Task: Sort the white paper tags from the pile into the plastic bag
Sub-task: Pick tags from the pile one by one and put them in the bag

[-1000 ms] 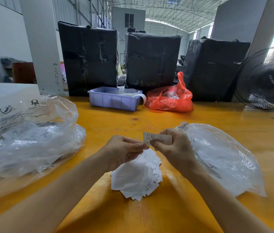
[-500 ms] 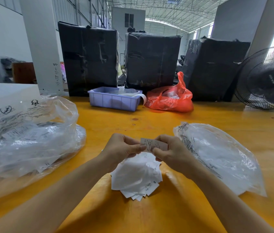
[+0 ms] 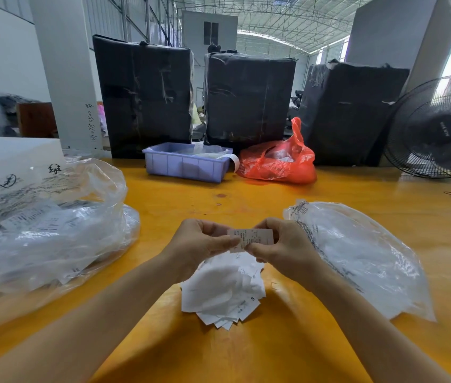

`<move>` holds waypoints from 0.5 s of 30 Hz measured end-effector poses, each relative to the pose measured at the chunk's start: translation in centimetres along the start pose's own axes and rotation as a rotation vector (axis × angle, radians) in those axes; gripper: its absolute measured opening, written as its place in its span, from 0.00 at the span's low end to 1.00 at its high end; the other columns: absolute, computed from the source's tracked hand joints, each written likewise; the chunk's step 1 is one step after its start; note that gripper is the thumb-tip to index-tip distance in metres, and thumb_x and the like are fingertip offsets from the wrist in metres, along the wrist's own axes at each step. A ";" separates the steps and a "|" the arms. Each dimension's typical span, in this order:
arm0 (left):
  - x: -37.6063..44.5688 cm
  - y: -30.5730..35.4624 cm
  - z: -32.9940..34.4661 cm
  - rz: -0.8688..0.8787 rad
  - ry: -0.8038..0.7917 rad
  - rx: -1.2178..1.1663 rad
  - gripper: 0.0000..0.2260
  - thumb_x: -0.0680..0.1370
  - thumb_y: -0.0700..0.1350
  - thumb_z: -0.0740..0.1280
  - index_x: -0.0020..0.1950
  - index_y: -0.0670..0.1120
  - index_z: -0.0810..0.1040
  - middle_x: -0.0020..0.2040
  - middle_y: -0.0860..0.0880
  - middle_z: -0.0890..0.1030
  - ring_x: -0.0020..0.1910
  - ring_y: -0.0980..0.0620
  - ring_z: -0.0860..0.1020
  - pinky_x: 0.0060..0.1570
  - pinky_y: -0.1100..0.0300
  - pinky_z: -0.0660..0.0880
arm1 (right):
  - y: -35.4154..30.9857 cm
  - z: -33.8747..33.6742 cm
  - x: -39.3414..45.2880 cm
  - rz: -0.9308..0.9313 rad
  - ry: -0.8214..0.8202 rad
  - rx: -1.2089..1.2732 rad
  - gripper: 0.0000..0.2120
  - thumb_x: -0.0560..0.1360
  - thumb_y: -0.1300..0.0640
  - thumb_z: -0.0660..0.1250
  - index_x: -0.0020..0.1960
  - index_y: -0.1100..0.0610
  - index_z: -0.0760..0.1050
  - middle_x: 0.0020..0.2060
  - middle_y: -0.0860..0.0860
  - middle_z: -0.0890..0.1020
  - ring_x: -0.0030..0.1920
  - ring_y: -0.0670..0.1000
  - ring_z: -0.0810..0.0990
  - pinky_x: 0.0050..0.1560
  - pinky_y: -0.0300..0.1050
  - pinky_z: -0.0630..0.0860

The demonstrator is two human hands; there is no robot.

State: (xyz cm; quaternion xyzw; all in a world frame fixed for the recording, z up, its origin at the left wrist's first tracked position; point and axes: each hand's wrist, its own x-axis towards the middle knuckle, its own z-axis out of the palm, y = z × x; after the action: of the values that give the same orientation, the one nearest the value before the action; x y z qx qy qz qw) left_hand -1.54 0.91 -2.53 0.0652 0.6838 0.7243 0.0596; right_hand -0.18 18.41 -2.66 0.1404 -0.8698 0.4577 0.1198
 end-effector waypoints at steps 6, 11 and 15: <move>0.2 0.2 0.0 -0.090 0.032 -0.239 0.05 0.69 0.34 0.71 0.43 0.33 0.81 0.36 0.42 0.84 0.35 0.53 0.83 0.34 0.68 0.78 | -0.5 -0.1 0.1 -0.039 0.211 0.139 0.06 0.73 0.61 0.70 0.39 0.53 0.76 0.37 0.52 0.82 0.34 0.49 0.82 0.39 0.52 0.82; 0.1 0.2 -0.1 -0.110 0.015 -0.183 0.05 0.67 0.34 0.72 0.42 0.35 0.82 0.38 0.43 0.85 0.37 0.53 0.84 0.36 0.68 0.78 | -0.5 0.0 0.1 -0.081 0.248 0.099 0.08 0.73 0.60 0.70 0.38 0.52 0.75 0.39 0.53 0.82 0.40 0.56 0.82 0.40 0.56 0.81; 0.1 0.3 -0.1 -0.120 -0.011 -0.186 0.09 0.68 0.34 0.72 0.46 0.33 0.81 0.40 0.42 0.85 0.37 0.54 0.84 0.35 0.68 0.77 | -0.3 0.0 0.1 -0.105 0.251 0.037 0.05 0.73 0.59 0.71 0.40 0.53 0.76 0.38 0.50 0.82 0.38 0.53 0.82 0.36 0.47 0.81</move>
State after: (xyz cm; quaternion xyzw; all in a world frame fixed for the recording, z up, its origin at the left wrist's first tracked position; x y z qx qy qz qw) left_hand -1.61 0.82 -2.25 0.0222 0.6161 0.7794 0.1122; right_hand -0.13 18.23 -2.38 0.1294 -0.8308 0.4808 0.2486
